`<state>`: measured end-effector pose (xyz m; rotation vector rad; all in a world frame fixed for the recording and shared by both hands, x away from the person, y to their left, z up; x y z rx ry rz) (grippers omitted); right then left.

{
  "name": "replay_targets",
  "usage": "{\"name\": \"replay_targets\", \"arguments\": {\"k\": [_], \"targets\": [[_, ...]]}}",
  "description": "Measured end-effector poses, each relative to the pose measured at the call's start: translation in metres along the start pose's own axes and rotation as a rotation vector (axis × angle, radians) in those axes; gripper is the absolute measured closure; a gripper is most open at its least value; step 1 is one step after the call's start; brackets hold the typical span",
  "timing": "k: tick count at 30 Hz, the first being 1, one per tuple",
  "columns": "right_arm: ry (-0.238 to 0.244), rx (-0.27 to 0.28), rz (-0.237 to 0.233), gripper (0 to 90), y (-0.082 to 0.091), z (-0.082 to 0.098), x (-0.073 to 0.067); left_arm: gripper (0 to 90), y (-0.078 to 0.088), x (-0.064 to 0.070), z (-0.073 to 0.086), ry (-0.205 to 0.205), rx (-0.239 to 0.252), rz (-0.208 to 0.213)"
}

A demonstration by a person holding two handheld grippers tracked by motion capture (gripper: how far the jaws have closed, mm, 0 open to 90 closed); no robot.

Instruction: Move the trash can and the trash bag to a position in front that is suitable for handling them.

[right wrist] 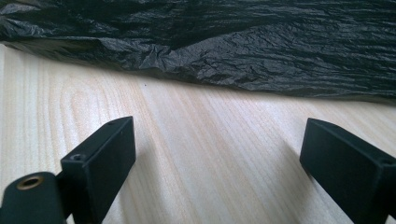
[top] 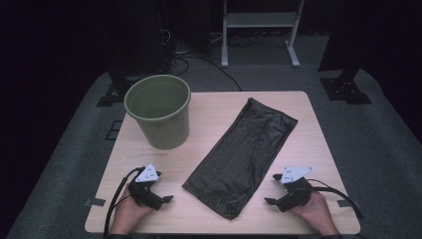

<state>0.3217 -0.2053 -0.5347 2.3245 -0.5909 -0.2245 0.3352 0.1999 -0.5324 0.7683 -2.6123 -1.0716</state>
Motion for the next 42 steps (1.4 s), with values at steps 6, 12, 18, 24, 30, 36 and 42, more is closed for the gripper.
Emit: {"name": "replay_targets", "arguments": {"k": [6,12,18,24,30,36,42], "targets": [[-0.024,-0.002,0.014,12.4,0.003,0.001,0.0,0.0,0.0,0.001,0.0,0.005,-0.001,-0.005],[-0.044,-0.012,0.034,12.4,0.008,-0.001,0.0,0.0,0.0,0.001,0.0,0.005,-0.001,-0.006],[-0.057,0.003,0.039,12.4,0.009,-0.014,-0.004,0.0,0.0,0.001,0.0,0.008,-0.001,-0.009],[-0.065,0.021,0.023,13.0,0.005,-0.027,-0.011,0.0,-0.001,0.002,-0.001,0.017,-0.001,-0.018],[-0.059,0.033,0.011,14.3,-0.004,-0.039,-0.014,0.0,-0.001,0.002,-0.001,0.019,0.0,-0.02],[-0.057,0.011,-0.005,14.6,-0.015,-0.041,-0.015,0.0,-0.001,0.002,-0.001,0.019,-0.001,-0.02],[-0.049,0.004,-0.041,21.1,-0.028,-0.045,-0.02,0.0,-0.001,0.002,-0.001,0.019,-0.001,-0.02]]}}
Point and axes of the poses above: each handheld gripper's, and its own axes: y roughly backward along the jaws, z roughly out of its underside, x roughly to its right, the point moved 7 cm from there along -y, roughly forward along the jaws, and after that the axes turned 1 degree about y, right-handed, at the moved point
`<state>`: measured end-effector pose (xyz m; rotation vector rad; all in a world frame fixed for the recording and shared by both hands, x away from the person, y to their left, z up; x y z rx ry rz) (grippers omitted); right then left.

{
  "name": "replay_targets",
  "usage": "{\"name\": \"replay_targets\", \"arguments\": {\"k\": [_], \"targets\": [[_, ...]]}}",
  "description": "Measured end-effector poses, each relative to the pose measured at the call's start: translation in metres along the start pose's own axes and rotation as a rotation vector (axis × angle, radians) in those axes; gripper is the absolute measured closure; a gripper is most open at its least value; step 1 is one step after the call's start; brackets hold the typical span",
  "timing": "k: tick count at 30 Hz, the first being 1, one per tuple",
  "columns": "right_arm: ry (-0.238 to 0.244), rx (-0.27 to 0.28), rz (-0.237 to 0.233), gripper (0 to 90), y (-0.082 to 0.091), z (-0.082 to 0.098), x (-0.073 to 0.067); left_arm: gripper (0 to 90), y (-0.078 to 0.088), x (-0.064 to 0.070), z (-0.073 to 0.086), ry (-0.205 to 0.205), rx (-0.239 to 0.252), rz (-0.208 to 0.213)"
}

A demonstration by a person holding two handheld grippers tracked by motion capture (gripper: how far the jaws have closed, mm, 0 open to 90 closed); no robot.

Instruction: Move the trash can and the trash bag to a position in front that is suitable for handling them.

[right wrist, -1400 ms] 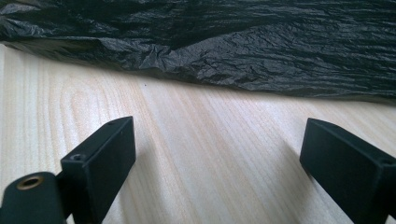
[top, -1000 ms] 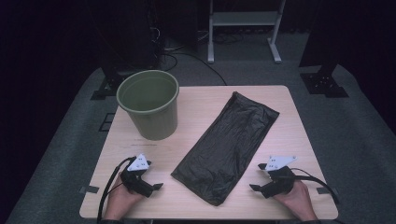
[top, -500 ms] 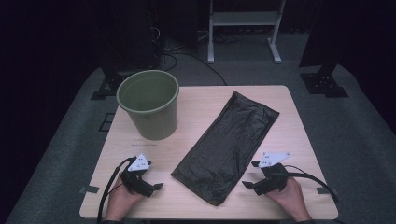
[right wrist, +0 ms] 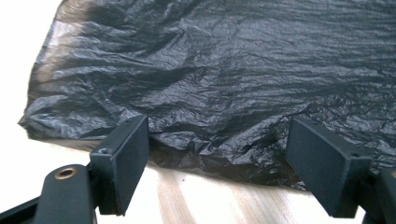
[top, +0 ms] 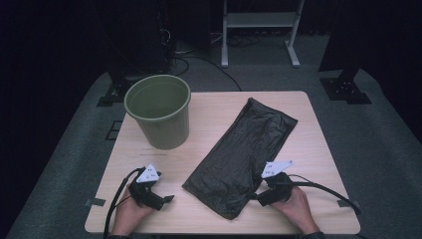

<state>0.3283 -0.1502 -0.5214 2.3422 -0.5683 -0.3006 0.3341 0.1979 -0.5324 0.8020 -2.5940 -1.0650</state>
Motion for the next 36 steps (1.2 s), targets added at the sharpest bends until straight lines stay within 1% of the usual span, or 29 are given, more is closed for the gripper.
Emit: {"name": "replay_targets", "arguments": {"k": [1,3,4,5,6,7,9,10,11,13,14,19,21,22,23,24,25,26,28,29,30,31,32,33,34,35,36], "targets": [[-0.006,-0.005,-0.005,23.5,-0.001,0.0,0.0,0.0,0.0,0.0,0.0,0.0,0.0,0.0],[0.001,-0.019,-0.015,35.6,-0.003,0.002,0.0,0.0,0.0,0.0,0.0,0.0,0.0,0.0],[0.001,-0.019,-0.015,35.6,-0.003,0.002,0.0,0.0,0.0,0.0,0.0,0.0,0.0,0.0],[0.006,-0.024,-0.008,42.7,-0.004,0.003,0.0,0.0,0.0,0.0,0.0,0.0,0.0,0.0],[0.012,-0.022,-0.001,47.8,-0.003,0.003,0.001,0.0,0.0,0.0,0.0,0.0,0.0,0.0],[0.012,-0.022,-0.001,47.8,-0.003,0.003,0.001,0.0,0.0,0.0,0.0,0.001,0.0,0.0],[0.015,-0.023,0.01,59.9,-0.003,0.003,0.002,0.0,0.0,0.0,0.0,0.0,0.0,0.0],[0.022,-0.029,0.018,72.4,-0.001,0.003,0.003,0.0,0.0,0.0,0.0,0.0,0.0,0.0],[0.022,-0.029,0.018,72.4,-0.001,0.003,0.003,0.0,0.0,0.0,0.0,0.0,0.0,0.0],[0.024,-0.033,0.025,82.5,0.0,0.004,0.003,0.0,0.0,0.0,0.0,0.0,0.0,0.0],[0.022,-0.036,0.016,89.8,0.0,0.004,0.003,0.0,0.0,0.0,0.0,0.0,0.0,0.0],[0.015,-0.038,0.017,89.9,0.0,0.004,0.004,0.0,0.0,0.0,0.0,-0.001,-0.001,0.0],[0.013,-0.049,0.031,89.9,0.002,0.005,0.006,0.0,0.0,0.0,0.0,0.0,0.0,0.0],[0.016,-0.061,0.049,89.9,0.004,0.007,0.008,0.0,0.0,0.0,0.0,0.0,-0.001,0.0],[0.016,-0.061,0.049,89.9,0.004,0.007,0.008,0.0,0.0,0.0,0.0,0.0,-0.001,0.0],[0.016,-0.071,0.065,89.9,0.007,0.008,0.011,0.0,0.0,0.0,0.0,0.0,-0.001,0.0],[0.016,-0.071,0.065,89.9,0.007,0.008,0.011,0.0,0.0,0.0,0.0,0.0,-0.001,0.0],[0.016,-0.077,0.078,89.9,0.009,0.01,0.014,0.0,0.0,0.0,0.0,0.0,-0.001,0.0],[0.0,-0.07,0.084,89.9,0.013,0.014,0.018,0.0,0.0,0.0,0.0,0.0,0.0,0.0],[0.0,-0.07,0.084,89.9,0.013,0.014,0.018,0.0,0.0,0.0,0.0,0.0,0.0,0.0],[-0.015,-0.078,0.106,89.9,0.019,0.018,0.025,0.0,0.0,0.0,0.0,0.0,-0.001,0.0],[-0.015,-0.078,0.106,89.9,0.019,0.018,0.025,0.0,0.0,0.0,0.0,0.0,-0.001,0.0],[-0.034,-0.085,0.131,89.9,0.025,0.023,0.031,0.0,0.0,0.0,0.0,0.0,-0.001,0.0],[-0.034,-0.085,0.131,89.9,0.025,0.023,0.031,0.0,0.0,0.0,0.0,0.0,-0.001,0.0],[-0.043,-0.084,0.142,89.9,0.029,0.026,0.035,0.0,0.0,0.0,0.0,0.0,-0.001,0.0],[-0.062,-0.094,0.181,89.9,0.036,0.032,0.044,0.0,0.0,0.0,0.0,0.0,-0.001,-0.001],[-0.07,-0.096,0.198,89.8,0.04,0.035,0.048,0.0,0.0,0.0,0.0,0.001,0.0,-0.001]]}}
Point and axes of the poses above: each handheld gripper's, and its own axes: y roughly backward along the jaws, z roughly out of its underside, x roughly to its right, the point moved 7 cm from there along -y, roughly forward along the jaws, and after that the axes turned 1 degree about y, right-handed, at the moved point
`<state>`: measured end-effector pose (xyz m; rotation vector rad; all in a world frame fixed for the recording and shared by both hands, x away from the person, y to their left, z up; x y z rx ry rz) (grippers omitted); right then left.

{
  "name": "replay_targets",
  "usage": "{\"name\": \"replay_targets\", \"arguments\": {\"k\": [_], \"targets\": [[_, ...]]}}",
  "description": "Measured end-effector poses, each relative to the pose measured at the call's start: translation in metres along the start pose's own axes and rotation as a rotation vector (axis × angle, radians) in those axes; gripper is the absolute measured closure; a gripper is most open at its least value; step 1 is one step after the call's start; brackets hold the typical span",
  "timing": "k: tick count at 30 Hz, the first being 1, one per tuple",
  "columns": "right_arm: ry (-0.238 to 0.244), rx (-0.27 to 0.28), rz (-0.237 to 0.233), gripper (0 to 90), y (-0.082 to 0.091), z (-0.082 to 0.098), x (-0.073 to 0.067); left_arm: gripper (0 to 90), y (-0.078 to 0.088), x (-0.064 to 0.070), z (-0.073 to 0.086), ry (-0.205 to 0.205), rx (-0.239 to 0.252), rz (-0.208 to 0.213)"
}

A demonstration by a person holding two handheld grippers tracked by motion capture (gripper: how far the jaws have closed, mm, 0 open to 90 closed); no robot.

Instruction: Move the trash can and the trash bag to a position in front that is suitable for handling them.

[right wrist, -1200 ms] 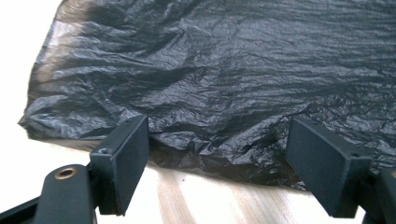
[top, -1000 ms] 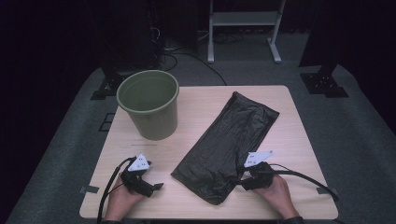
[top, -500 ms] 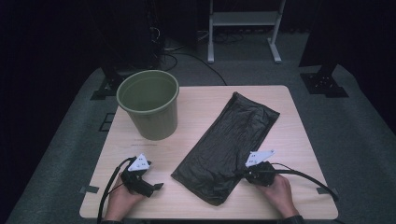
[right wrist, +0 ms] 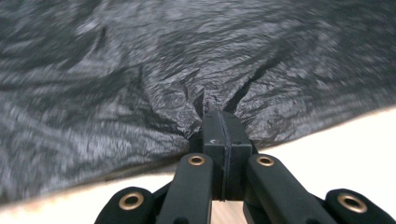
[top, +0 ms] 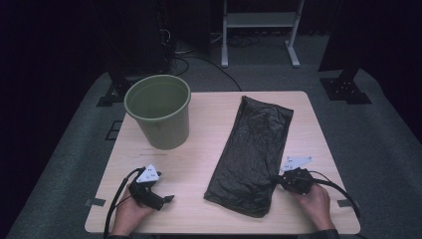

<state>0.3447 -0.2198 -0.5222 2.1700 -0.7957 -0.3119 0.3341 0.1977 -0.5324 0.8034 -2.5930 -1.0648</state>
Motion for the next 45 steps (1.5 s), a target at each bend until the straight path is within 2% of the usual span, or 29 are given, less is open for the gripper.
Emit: {"name": "replay_targets", "arguments": {"k": [3,4,5,6,7,8,9,10,12,16,18,20,23,26,27,28,29,30,37,41,42,43,44,45], "targets": [[-0.028,0.024,0.01,89.2,0.008,0.003,0.007,0.0,0.0,0.0,0.0,0.0,0.0,0.0],[-0.05,0.07,0.011,81.5,0.018,0.0,0.008,0.0,0.0,0.0,0.0,0.0,0.0,-0.001],[-0.06,0.091,0.0,78.5,0.022,-0.002,0.006,0.0,0.0,0.0,0.0,0.0,-0.001,-0.001],[-0.062,0.106,-0.001,72.7,0.026,-0.004,0.004,0.0,0.0,0.0,0.0,0.001,-0.001,-0.002],[-0.062,0.106,-0.001,72.7,0.026,-0.004,0.004,0.0,0.0,0.0,0.0,0.001,-0.001,-0.002],[-0.065,0.124,-0.032,65.8,0.03,-0.007,-0.003,0.0,0.0,0.0,0.0,0.001,-0.001,-0.003],[-0.065,0.124,-0.032,65.8,0.03,-0.007,-0.003,0.0,0.0,0.0,0.0,0.001,-0.001,-0.003],[-0.055,0.121,-0.049,57.1,0.029,-0.009,-0.013,0.0,0.0,0.0,0.0,0.003,-0.001,-0.003],[-0.046,0.107,-0.063,54.6,0.028,-0.009,-0.018,0.0,0.0,0.0,0.0,0.002,-0.002,-0.003],[-0.016,0.073,-0.085,37.6,0.019,-0.007,-0.037,0.0,0.0,0.0,0.0,0.002,-0.001,-0.004],[-0.021,0.059,-0.099,33.3,0.015,-0.006,-0.043,0.0,0.0,0.0,0.0,0.003,-0.001,-0.004],[-0.009,0.033,-0.111,36.3,0.007,-0.003,-0.05,0.0,0.0,0.0,0.0,0.002,-0.002,-0.004],[0.005,0.006,-0.11,47.1,0.002,0.0,-0.052,0.0,0.0,0.0,0.0,0.003,-0.001,-0.004],[0.014,0.005,-0.077,65.5,0.002,0.001,-0.049,0.0,0.0,0.0,0.0,0.004,-0.001,-0.005],[0.014,0.005,-0.077,65.5,0.002,0.001,-0.049,0.0,0.0,0.0,0.0,0.004,-0.001,-0.005],[0.022,0.005,-0.073,77.8,0.004,0.002,-0.048,0.0,0.0,0.0,0.0,0.004,-0.001,-0.005],[0.022,0.005,-0.073,77.8,0.004,0.002,-0.048,0.0,0.0,0.0,0.0,0.004,-0.001,-0.005],[0.018,0.006,-0.08,86.1,0.004,0.003,-0.047,0.0,0.0,0.0,0.0,0.004,-0.001,-0.005],[0.021,-0.015,-0.044,87.2,0.009,0.008,-0.037,0.0,0.0,0.0,0.0,0.004,-0.002,-0.005],[-0.015,-0.02,-0.001,86.3,0.02,0.02,-0.019,0.0,0.0,0.0,0.0,0.004,-0.002,-0.006],[-0.015,-0.02,-0.001,86.3,0.02,0.02,-0.019,0.0,0.0,0.0,0.0,0.004,-0.002,-0.006],[-0.032,-0.02,0.021,85.5,0.026,0.026,-0.011,0.0,0.0,0.0,0.0,0.004,-0.002,-0.006],[-0.032,-0.02,0.021,85.5,0.026,0.026,-0.011,0.0,0.0,0.0,0.0,0.004,-0.002,-0.006],[-0.047,-0.024,0.048,84.4,0.031,0.032,-0.003,0.0,0.0,0.0,0.0,0.004,-0.001,-0.006]]}}
Point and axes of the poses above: each handheld gripper's, and its own axes: y roughly backward along the jaws, z roughly out of its underside, x roughly to its right, the point moved 7 cm from there along -y, roughly forward along the jaws, and after that the axes turned 1 degree about y, right-handed, at the moved point
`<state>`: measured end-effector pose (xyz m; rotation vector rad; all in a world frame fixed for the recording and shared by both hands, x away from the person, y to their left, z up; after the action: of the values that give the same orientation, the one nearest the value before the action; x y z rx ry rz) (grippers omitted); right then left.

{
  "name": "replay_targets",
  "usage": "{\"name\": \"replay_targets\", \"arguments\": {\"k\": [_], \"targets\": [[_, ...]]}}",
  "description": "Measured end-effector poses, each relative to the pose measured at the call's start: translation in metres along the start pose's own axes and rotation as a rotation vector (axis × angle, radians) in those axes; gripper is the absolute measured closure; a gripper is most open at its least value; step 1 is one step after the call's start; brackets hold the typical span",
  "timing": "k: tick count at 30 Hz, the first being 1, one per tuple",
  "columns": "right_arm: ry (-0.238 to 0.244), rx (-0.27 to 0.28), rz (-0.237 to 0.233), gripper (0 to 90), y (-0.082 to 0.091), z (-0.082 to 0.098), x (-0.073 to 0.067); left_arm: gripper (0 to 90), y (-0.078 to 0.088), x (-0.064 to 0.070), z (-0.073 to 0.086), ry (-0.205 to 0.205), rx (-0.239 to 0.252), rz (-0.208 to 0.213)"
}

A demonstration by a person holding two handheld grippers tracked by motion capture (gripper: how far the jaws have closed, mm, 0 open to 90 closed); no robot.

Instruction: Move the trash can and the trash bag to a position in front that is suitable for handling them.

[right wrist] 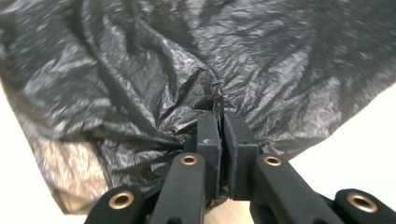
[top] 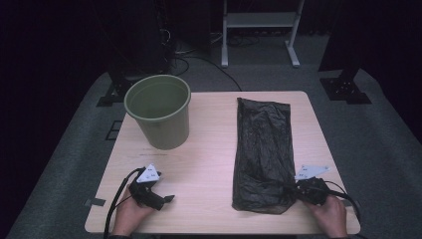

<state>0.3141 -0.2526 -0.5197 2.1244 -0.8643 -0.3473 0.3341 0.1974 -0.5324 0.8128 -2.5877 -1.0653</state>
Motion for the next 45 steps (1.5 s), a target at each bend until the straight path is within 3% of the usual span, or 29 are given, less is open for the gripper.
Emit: {"name": "replay_targets", "arguments": {"k": [6,9,12,15,16,17,19,22,23,26,27,29,31,32,37,45], "targets": [[-0.036,0.001,0.055,81.3,0.014,0.012,0.016,0.0,0.0,0.0,0.0,0.001,0.001,-0.001],[-0.043,0.015,0.056,78.2,0.018,0.011,0.016,0.0,0.0,0.0,0.0,0.002,0.001,-0.002],[-0.04,0.039,0.051,66.5,0.023,0.003,0.013,0.0,0.0,0.0,0.0,0.004,0.001,-0.004],[-0.025,0.053,0.042,45.6,0.023,-0.009,0.009,0.0,0.0,0.0,0.0,0.006,0.002,-0.006],[-0.025,0.053,0.042,45.6,0.023,-0.009,0.009,0.0,0.0,0.0,0.0,0.006,0.002,-0.006],[-0.027,0.068,0.037,35.6,0.021,-0.017,0.008,0.0,0.0,0.0,0.0,0.006,0.001,-0.006],[-0.045,0.087,0.028,27.6,0.018,-0.027,0.008,0.0,-0.001,0.0,0.0,0.007,0.002,-0.006],[-0.045,0.105,0.0,27.3,0.014,-0.038,0.003,0.0,-0.001,0.0,-0.001,0.007,0.002,-0.007],[-0.021,0.111,-0.023,27.3,0.008,-0.05,-0.004,0.0,-0.001,0.001,-0.001,0.007,0.002,-0.006],[0.0,0.113,-0.047,27.3,0.0,-0.061,-0.013,0.0,-0.001,0.001,-0.001,0.007,0.002,-0.007],[0.017,0.116,-0.067,28.1,-0.009,-0.071,-0.021,0.0,-0.001,0.0,-0.001,0.007,0.002,-0.006],[0.023,0.116,-0.076,28.5,-0.015,-0.076,-0.025,0.0,-0.001,0.0,-0.001,0.007,0.002,-0.006],[0.048,0.105,-0.072,29.5,-0.032,-0.091,-0.03,0.0,-0.001,0.0,-0.001,0.007,0.002,-0.006],[0.048,0.105,-0.072,29.5,-0.032,-0.091,-0.03,0.0,-0.001,0.0,-0.001,0.007,0.002,-0.006],[0.032,0.119,-0.081,33.1,-0.064,-0.117,-0.029,0.0,-0.001,0.001,-0.001,0.007,0.003,-0.006],[0.035,0.055,-0.048,44.4,-0.096,-0.116,-0.025,0.0,-0.001,0.001,-0.001,0.007,0.002,-0.006]]}}
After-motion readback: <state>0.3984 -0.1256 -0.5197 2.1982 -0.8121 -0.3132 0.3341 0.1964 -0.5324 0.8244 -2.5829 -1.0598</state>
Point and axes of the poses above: each handheld gripper's, and its own axes: y roughly backward along the jaws, z roughly out of its underside, x roughly to its right, the point moved 7 cm from there along -y, roughly forward along the jaws, and after that the axes turned 1 degree about y, right-handed, at the moved point
